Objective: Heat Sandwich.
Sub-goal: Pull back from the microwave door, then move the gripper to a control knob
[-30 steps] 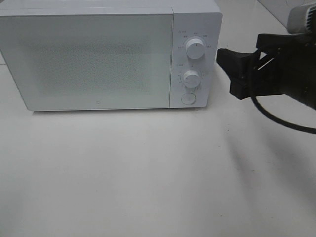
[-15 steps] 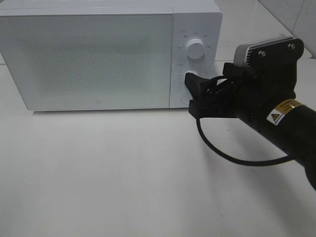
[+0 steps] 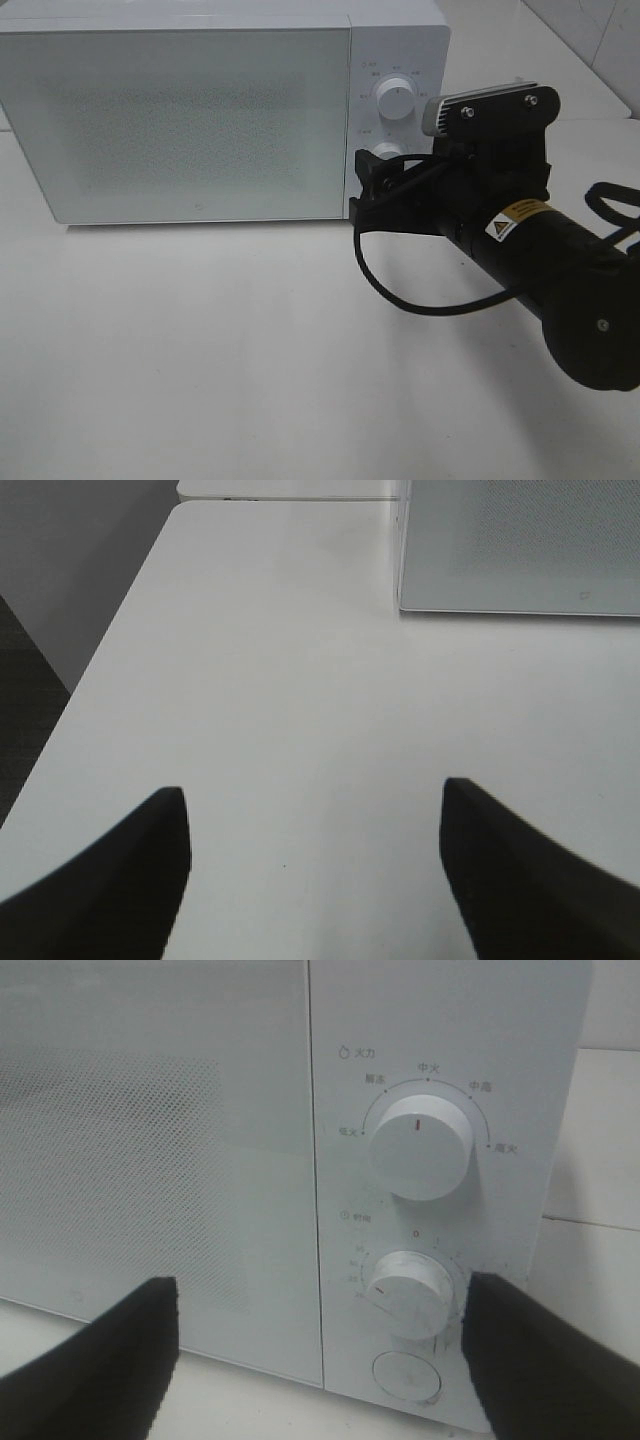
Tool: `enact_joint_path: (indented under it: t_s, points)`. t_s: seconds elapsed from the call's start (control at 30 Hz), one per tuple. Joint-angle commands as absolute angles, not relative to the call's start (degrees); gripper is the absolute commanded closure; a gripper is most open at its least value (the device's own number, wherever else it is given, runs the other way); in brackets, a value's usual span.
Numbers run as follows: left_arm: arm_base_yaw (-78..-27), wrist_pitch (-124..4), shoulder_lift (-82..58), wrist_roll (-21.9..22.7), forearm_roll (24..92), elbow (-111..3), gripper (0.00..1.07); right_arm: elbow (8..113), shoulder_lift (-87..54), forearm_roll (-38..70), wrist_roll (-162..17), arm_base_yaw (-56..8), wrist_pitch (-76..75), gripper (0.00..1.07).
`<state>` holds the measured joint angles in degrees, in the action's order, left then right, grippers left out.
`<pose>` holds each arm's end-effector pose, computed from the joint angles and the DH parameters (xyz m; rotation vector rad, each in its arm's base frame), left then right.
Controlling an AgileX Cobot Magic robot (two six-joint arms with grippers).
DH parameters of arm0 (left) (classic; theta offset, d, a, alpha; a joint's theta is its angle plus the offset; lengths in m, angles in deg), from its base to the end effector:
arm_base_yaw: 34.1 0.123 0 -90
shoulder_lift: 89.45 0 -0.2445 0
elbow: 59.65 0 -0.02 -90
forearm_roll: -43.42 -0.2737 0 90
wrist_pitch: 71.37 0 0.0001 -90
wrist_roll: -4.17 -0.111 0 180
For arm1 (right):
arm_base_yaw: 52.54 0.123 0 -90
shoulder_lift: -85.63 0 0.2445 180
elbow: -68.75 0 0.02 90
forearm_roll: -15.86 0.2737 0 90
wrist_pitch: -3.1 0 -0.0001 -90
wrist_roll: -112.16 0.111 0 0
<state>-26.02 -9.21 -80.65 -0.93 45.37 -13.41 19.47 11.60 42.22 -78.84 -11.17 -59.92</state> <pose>0.0697 0.0065 0.2828 -0.0507 2.0460 0.1029 0.2553 0.1664 0.1092 -0.2621 1.6329 0.2358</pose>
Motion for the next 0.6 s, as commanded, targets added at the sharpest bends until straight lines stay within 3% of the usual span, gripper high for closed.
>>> enact_joint_path:
  t_s: [0.03, 0.6]
  points:
    - [-26.4, -10.2, -82.0, -0.5, 45.2, -13.3, 0.39, 21.8, 13.5, 44.1, -79.6, -11.0, -59.5, 0.31]
    - [-26.4, -10.2, -82.0, -0.5, 45.1, -13.3, 0.39, 28.8, 24.5, 49.3, -80.4, -11.0, -65.0, 0.31]
